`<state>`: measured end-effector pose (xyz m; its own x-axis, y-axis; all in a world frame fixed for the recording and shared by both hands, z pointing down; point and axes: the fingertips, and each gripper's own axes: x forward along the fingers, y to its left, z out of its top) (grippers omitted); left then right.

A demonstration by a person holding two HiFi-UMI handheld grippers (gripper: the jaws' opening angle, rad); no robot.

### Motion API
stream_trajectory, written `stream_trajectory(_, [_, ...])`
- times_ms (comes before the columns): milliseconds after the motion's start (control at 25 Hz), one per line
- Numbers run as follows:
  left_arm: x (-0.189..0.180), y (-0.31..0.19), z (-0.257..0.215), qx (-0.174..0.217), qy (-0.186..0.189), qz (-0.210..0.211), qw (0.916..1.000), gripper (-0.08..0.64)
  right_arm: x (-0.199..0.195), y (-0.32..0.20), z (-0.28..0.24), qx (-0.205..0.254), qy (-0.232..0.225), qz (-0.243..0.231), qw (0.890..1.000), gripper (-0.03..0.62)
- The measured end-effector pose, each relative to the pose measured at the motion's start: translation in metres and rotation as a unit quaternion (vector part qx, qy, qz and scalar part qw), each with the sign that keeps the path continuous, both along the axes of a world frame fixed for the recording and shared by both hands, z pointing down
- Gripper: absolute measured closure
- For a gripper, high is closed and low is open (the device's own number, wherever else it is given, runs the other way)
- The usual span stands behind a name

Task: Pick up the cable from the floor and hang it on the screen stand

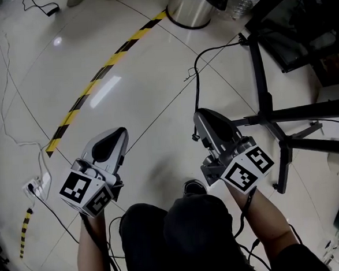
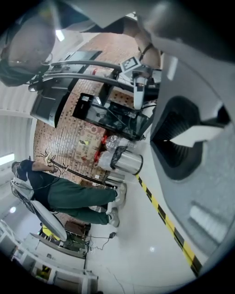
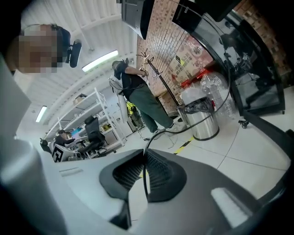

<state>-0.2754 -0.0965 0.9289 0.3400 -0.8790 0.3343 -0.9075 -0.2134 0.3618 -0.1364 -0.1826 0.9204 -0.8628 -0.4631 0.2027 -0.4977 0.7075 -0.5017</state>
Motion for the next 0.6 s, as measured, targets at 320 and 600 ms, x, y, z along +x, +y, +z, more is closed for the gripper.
stream_trajectory(320, [0.023, 0.005, -0.14, 0.006, 0.014, 0.007, 0.9999, 0.555, 0.019, -0.006, -0.143, -0.005, 0.001, -0.003, 1.0, 0.568])
stream_trajectory(600, [0.053, 0.002, -0.266, 0.015, 0.016, 0.02, 0.9996, 0.555, 0.038, -0.006, -0.281, 0.003, -0.02, 0.003, 1.0, 0.568])
